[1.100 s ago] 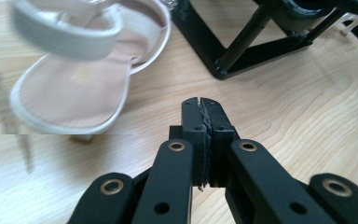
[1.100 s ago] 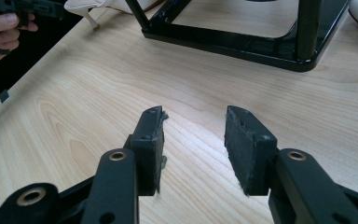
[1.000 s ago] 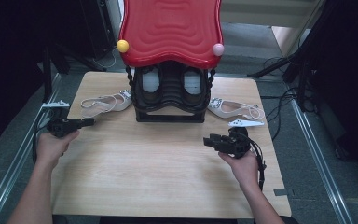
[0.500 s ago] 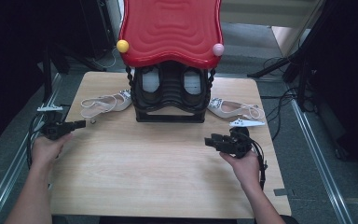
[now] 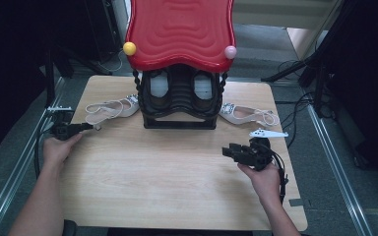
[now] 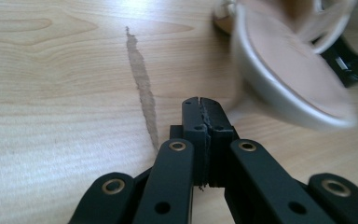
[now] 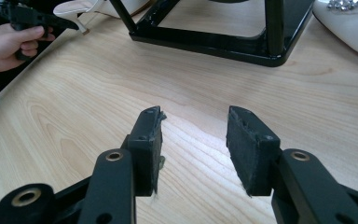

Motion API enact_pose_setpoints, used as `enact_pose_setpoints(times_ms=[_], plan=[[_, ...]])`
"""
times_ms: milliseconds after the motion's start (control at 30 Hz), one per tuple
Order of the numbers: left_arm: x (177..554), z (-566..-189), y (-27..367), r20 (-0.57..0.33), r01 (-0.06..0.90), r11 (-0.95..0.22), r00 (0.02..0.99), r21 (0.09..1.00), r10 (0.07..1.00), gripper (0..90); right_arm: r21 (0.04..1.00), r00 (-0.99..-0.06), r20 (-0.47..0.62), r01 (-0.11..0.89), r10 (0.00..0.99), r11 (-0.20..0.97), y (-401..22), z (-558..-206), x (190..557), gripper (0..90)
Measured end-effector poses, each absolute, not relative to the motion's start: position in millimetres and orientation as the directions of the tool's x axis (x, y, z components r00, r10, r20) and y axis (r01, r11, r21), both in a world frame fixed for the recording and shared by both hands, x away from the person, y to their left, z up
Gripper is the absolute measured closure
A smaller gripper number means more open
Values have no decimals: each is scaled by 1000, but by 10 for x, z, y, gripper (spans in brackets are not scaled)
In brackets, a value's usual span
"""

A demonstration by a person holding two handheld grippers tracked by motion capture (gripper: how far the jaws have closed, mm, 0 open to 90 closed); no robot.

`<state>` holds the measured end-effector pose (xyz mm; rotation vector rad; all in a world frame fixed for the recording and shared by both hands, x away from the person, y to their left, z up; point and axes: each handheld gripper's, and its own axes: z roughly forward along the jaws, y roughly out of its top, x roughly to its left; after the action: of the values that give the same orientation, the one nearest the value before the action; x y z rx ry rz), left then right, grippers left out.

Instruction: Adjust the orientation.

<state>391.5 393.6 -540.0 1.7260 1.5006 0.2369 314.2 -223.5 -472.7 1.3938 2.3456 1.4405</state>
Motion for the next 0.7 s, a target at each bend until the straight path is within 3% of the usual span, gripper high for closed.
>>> enact_pose_setpoints(times_ms=[700], plan=[[3903,-5324,3653,-381,769,-3,321,640,867,894,740,-571,383,660,726,128,-2293,-4740,3092,568]])
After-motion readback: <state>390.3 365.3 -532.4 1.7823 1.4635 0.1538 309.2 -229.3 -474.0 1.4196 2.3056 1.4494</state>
